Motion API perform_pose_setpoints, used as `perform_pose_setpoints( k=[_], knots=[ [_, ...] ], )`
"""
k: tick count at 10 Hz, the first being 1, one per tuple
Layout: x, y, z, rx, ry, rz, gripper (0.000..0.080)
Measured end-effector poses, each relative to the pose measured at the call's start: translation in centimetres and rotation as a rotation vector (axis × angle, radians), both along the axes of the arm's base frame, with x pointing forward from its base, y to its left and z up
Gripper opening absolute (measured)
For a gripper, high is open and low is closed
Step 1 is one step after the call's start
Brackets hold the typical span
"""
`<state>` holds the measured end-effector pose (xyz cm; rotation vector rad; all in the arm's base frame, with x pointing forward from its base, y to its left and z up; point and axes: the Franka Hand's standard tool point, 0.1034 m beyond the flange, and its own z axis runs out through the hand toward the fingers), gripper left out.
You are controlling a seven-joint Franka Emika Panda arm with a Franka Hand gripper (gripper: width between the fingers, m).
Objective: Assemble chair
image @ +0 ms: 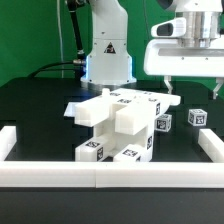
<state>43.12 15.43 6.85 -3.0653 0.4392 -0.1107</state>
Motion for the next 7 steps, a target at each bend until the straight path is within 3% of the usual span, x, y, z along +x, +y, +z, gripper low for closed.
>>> perform_pose_setpoints(
  k=[3, 7],
  knots=[
    [0.0, -0.1, -0.1, -0.004, 0.0, 0.029, 0.0649],
    [-1.3, 1.7, -0.5, -0.041, -0.019, 0.441, 0.0649]
  ],
)
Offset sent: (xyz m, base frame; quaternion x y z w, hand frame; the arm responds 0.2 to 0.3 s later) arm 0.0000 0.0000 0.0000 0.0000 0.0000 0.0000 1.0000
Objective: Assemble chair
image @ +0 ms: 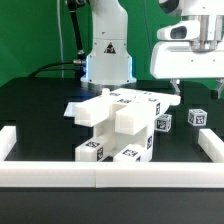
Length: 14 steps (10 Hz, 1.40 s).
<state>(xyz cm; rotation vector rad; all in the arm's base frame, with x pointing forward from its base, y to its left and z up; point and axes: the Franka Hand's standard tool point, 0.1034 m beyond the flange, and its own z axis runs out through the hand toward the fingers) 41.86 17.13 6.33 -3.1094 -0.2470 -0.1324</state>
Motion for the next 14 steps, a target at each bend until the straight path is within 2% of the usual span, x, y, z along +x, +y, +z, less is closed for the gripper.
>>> perform_pose_setpoints(
  k=[1, 5, 7, 14],
  knots=[
    [-0.3, 0.5, -0.1, -0.002, -0.007, 0.076, 0.0649],
    [-0.5, 0.3, -0.5, -0.003, -0.018, 0.072, 0.0649],
    [-1.3, 0.5, -1.8, -0.012, -0.022, 0.071, 0.0649],
    [-3.0, 1.0, -4.8, -0.045, 0.018, 0.085, 0.0649]
  ],
)
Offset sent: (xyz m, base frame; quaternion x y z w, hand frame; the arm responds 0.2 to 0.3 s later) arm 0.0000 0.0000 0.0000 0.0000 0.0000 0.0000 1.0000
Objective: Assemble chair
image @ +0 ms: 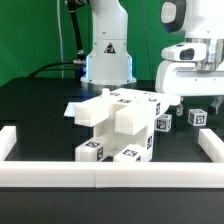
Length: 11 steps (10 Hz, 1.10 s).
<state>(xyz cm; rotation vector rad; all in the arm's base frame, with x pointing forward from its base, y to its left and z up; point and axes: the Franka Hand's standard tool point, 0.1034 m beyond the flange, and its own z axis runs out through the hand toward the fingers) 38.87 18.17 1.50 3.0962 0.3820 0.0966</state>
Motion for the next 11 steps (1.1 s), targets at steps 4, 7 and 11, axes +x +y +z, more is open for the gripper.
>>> perform_pose_setpoints(
  k=[4, 7, 11],
  knots=[
    [-0.2, -0.1, -0.3, -0.005, 0.006, 0.0, 0.0622],
    [-0.2, -0.1, -0.4, -0.006, 0.006, 0.001, 0.0285],
    [-0.3, 0.3, 0.8, -0.001, 0.02, 0.005, 0.0285]
  ],
)
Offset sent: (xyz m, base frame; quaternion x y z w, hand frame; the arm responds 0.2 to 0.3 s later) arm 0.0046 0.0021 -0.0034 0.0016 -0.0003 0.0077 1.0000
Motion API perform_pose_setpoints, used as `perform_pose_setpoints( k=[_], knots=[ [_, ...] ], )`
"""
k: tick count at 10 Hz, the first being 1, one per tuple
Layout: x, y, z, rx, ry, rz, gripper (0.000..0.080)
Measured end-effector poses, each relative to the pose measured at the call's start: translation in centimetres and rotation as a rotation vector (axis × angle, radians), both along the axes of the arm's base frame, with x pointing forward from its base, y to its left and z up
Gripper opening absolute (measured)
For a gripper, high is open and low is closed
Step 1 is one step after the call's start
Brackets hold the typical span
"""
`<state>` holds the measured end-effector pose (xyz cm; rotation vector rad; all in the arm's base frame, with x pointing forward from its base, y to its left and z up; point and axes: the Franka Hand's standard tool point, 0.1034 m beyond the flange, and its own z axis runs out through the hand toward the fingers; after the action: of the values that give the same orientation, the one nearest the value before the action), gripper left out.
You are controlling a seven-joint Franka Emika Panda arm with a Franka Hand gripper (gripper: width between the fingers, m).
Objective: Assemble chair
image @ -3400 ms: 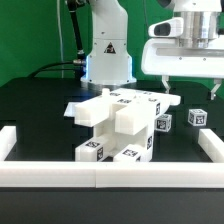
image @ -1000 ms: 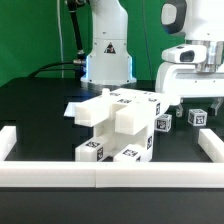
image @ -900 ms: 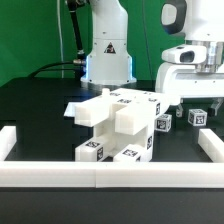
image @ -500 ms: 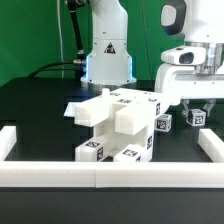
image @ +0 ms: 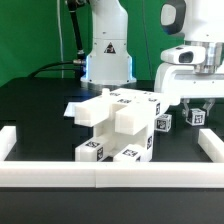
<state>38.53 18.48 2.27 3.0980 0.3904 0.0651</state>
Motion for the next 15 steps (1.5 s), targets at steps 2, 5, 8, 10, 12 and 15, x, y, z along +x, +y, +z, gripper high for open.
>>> perform_pose_setpoints(
  k=[2, 5, 8, 10, 12, 15],
  knots=[
    [-0.1, 0.3, 2.5, 0.008, 0.034, 0.005, 0.0287],
    [1.3, -1.3, 7.3, 0.045, 0.058, 0.028, 0.0287],
    [5.4, -4.5, 10.3, 0.065, 0.042, 0.118, 0.0287],
    [6.5, -4.8, 10.7, 0.066, 0.041, 0.115, 0.0287],
    [6.5, -4.9, 10.6, 0.065, 0.043, 0.114, 0.0287],
    [8.8, -8.2, 11.4, 0.059, 0.026, 0.251, 0.0287]
  ],
)
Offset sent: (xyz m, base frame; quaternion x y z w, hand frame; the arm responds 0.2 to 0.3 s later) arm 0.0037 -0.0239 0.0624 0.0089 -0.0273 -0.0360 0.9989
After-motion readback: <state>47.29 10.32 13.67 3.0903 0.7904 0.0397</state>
